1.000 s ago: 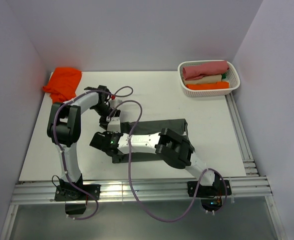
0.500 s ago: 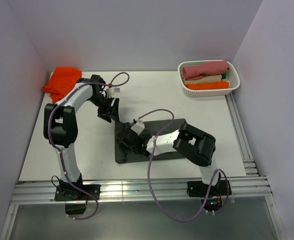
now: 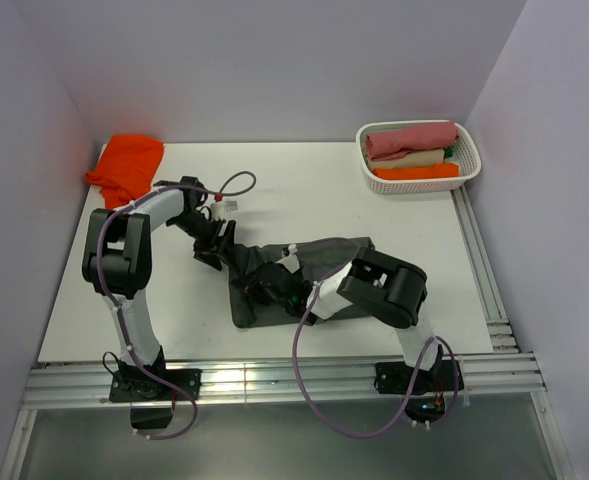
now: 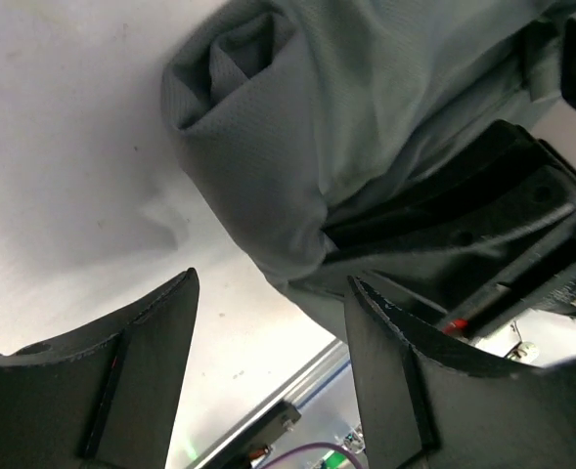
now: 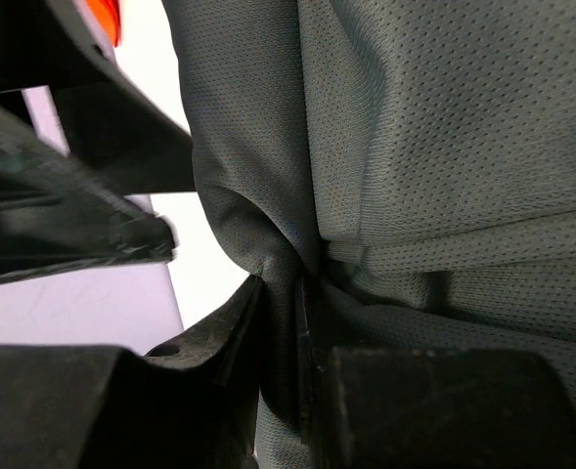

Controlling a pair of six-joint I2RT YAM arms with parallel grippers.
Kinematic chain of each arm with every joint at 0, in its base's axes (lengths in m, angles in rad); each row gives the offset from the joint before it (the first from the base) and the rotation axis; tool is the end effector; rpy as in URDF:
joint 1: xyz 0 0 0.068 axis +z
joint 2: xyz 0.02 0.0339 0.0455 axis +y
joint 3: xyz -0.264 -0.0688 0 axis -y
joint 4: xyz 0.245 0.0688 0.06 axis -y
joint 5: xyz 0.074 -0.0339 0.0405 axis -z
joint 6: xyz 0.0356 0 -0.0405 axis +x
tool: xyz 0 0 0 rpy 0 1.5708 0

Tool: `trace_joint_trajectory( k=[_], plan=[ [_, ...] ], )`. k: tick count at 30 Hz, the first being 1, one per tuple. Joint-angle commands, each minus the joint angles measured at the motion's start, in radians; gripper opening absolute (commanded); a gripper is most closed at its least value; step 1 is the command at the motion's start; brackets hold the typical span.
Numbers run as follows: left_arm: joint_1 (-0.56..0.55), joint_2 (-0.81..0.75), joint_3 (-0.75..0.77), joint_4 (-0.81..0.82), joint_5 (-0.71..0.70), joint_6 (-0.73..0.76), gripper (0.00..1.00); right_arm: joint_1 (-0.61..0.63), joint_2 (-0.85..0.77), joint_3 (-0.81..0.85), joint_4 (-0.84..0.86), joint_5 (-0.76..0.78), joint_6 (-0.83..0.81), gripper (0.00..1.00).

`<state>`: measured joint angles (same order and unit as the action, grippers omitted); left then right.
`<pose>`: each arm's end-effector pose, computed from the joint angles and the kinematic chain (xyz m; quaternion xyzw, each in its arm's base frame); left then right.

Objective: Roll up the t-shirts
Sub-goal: Roll the tshirt

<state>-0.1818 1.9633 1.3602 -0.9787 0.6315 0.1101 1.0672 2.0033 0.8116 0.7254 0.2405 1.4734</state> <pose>0.3460 -0.0850 0.1651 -0.1366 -0.9407 0.3101 0.0164 0.1879 0.3235 0.0990 0.2321 0.8151 0.4672 0.2517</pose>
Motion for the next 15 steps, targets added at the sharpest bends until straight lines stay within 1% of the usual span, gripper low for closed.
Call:
trace_joint_trajectory(
  k=[1, 3, 6, 7, 9, 10, 11, 12, 13, 14, 15],
  plan=[
    [-0.010, 0.016, -0.027, 0.098, 0.027, -0.024, 0.66, -0.003, 0.026, -0.015, 0.016, -0.018, 0.028, 0.09],
    [-0.016, 0.034, -0.033, 0.117, 0.025, -0.049, 0.65, -0.003, 0.023, -0.015, 0.014, -0.015, 0.028, 0.09],
    [-0.027, 0.060, -0.027, 0.130, 0.004, -0.062, 0.62, -0.003, 0.012, -0.005, -0.014, -0.007, 0.013, 0.09],
    [-0.033, 0.071, -0.020, 0.129, -0.012, -0.063, 0.58, -0.004, 0.008, 0.000, -0.042, -0.004, -0.001, 0.10],
    [-0.048, 0.083, -0.010, 0.127, -0.027, -0.070, 0.52, -0.001, -0.009, 0.018, -0.076, 0.017, -0.016, 0.12],
    [-0.053, 0.085, -0.004, 0.127, -0.035, -0.073, 0.44, 0.005, -0.017, 0.027, -0.131, 0.029, -0.033, 0.16],
    [-0.061, 0.091, -0.001, 0.123, -0.044, -0.076, 0.41, 0.008, -0.032, 0.047, -0.161, 0.040, -0.042, 0.20],
    [-0.064, 0.091, 0.007, 0.121, -0.047, -0.076, 0.37, 0.011, -0.040, 0.061, -0.235, 0.064, -0.062, 0.28],
    [-0.067, 0.094, 0.011, 0.118, -0.055, -0.078, 0.24, 0.016, -0.047, 0.078, -0.282, 0.077, -0.070, 0.32],
    [-0.070, 0.092, 0.016, 0.109, -0.068, -0.078, 0.17, 0.025, -0.054, 0.112, -0.325, 0.092, -0.080, 0.37],
    [-0.070, 0.091, 0.025, 0.103, -0.075, -0.076, 0.13, 0.031, -0.066, 0.132, -0.419, 0.130, -0.103, 0.44]
  ],
)
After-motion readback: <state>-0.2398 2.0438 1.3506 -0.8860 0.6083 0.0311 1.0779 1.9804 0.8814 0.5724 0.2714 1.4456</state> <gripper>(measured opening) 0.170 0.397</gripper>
